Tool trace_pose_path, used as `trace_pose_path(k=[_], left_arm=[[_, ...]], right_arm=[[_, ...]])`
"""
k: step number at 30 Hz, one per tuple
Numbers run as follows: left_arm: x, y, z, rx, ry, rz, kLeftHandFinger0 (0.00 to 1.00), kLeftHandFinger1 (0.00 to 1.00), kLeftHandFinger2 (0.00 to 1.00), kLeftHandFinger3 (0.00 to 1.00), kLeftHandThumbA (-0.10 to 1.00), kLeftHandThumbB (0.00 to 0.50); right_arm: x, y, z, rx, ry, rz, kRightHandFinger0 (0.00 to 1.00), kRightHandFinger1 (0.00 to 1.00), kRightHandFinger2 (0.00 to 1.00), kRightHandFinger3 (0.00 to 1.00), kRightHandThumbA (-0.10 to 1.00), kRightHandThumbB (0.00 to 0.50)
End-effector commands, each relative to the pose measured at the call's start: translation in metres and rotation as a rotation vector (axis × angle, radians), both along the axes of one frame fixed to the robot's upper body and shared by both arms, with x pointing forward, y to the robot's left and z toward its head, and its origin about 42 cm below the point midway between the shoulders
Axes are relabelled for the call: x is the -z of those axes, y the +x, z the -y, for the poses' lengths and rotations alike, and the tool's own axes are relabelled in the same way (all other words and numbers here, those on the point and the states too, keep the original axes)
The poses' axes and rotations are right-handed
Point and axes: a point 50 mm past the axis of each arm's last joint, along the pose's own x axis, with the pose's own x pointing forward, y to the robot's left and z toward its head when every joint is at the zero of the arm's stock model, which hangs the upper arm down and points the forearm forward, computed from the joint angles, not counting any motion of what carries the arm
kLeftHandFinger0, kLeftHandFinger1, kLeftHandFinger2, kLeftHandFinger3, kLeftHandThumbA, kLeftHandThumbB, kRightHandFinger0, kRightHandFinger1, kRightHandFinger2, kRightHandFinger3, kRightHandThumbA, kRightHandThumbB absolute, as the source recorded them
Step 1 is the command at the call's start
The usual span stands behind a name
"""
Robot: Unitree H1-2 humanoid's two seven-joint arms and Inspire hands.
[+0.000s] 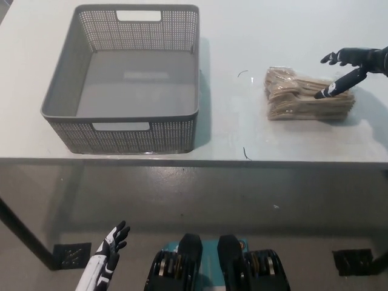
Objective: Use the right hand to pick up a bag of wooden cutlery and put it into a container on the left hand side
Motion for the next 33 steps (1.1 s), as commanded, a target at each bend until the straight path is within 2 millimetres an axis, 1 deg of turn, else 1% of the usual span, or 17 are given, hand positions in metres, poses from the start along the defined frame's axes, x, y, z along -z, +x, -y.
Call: trace_pose_path(k=[1, 2, 5, 9, 15, 16, 18, 20, 22, 23, 24, 26, 28, 33], left_arm=[[-0.009, 0.004, -0.002, 0.032, 0.003, 0.054, 1.0, 1.0, 1.0, 1.0, 1.0, 0.149], [-0.009, 0.004, -0.003, 0.035, 0.004, 0.056, 1.0, 1.0, 1.0, 1.0, 1.0, 0.136], [-0.01, 0.006, -0.002, 0.035, 0.007, 0.06, 1.0, 1.0, 1.0, 1.0, 1.0, 0.136], [-0.009, 0.001, -0.001, 0.033, 0.006, 0.055, 1.0, 1.0, 1.0, 1.0, 1.0, 0.12], [-0.009, 0.001, -0.001, 0.034, 0.006, 0.056, 1.0, 1.0, 1.0, 1.0, 1.0, 0.102], [-0.01, 0.002, -0.001, 0.033, 0.006, 0.058, 1.0, 1.0, 1.0, 1.0, 1.0, 0.102], [-0.01, 0.003, -0.001, 0.034, -0.002, 0.057, 1.0, 1.0, 1.0, 1.0, 1.0, 0.134], [-0.01, 0.003, -0.001, 0.033, -0.001, 0.057, 1.0, 1.0, 1.0, 1.0, 1.0, 0.138], [-0.011, 0.003, -0.002, 0.032, 0.01, 0.063, 1.0, 1.0, 1.0, 1.0, 1.0, 0.128], [-0.012, 0.005, -0.002, 0.028, 0.01, 0.068, 1.0, 1.0, 1.0, 1.0, 1.0, 0.126], [-0.013, 0.005, -0.003, 0.026, 0.007, 0.071, 1.0, 1.0, 1.0, 1.0, 1.0, 0.119], [-0.014, 0.006, -0.003, 0.024, 0.004, 0.075, 1.0, 1.0, 1.0, 1.0, 1.0, 0.12], [-0.014, 0.007, -0.004, 0.025, 0.003, 0.076, 1.0, 1.0, 1.0, 1.0, 1.0, 0.133], [-0.015, 0.008, -0.003, 0.024, 0.005, 0.079, 1.0, 1.0, 1.0, 1.0, 1.0, 0.13]], right_arm=[[-0.033, 0.007, -0.01, -0.027, 0.024, 0.095, 1.0, 1.0, 1.0, 1.0, 0.81, 0.5], [-0.031, 0.007, -0.012, -0.03, 0.026, 0.091, 1.0, 1.0, 1.0, 1.0, 0.81, 0.5], [-0.028, 0.008, -0.017, -0.023, 0.019, 0.08, 1.0, 1.0, 1.0, 1.0, 0.79, 0.5], [-0.016, 0.008, -0.023, -0.032, 0.024, 0.062, 1.0, 1.0, 1.0, 1.0, 0.79, 0.5], [0.003, 0.008, -0.029, -0.039, 0.001, 0.036, 1.0, 1.0, 1.0, 1.0, 0.8, 0.5], [0.004, 0.009, -0.031, -0.04, 0.009, 0.033, 1.0, 1.0, 1.0, 1.0, 0.79, 0.5], [0.01, 0.009, -0.037, -0.064, 0.017, 0.029, 1.0, 1.0, 1.0, 1.0, 0.81, 0.5], [0.015, 0.01, -0.039, -0.066, 0.015, 0.023, 1.0, 1.0, 1.0, 1.0, 0.81, 0.5], [0.022, 0.01, -0.041, -0.057, 0.012, 0.008, 1.0, 1.0, 1.0, 1.0, 0.81, 0.5], [0.024, 0.01, -0.044, -0.046, 0.015, -0.005, 1.0, 1.0, 1.0, 1.0, 0.78, 0.5], [0.026, 0.01, -0.045, -0.047, 0.007, -0.009, 1.0, 1.0, 1.0, 1.0, 0.78, 0.5], [0.033, 0.01, -0.048, -0.043, -0.001, -0.02, 1.0, 1.0, 1.0, 1.0, 0.76, 0.5], [0.039, 0.009, -0.051, -0.053, -0.022, -0.023, 1.0, 1.0, 1.0, 1.0, 0.76, 0.5], [0.057, 0.006, -0.05, -0.023, -0.045, -0.058, 1.0, 1.0, 1.0, 1.0, 0.71, 0.5]])
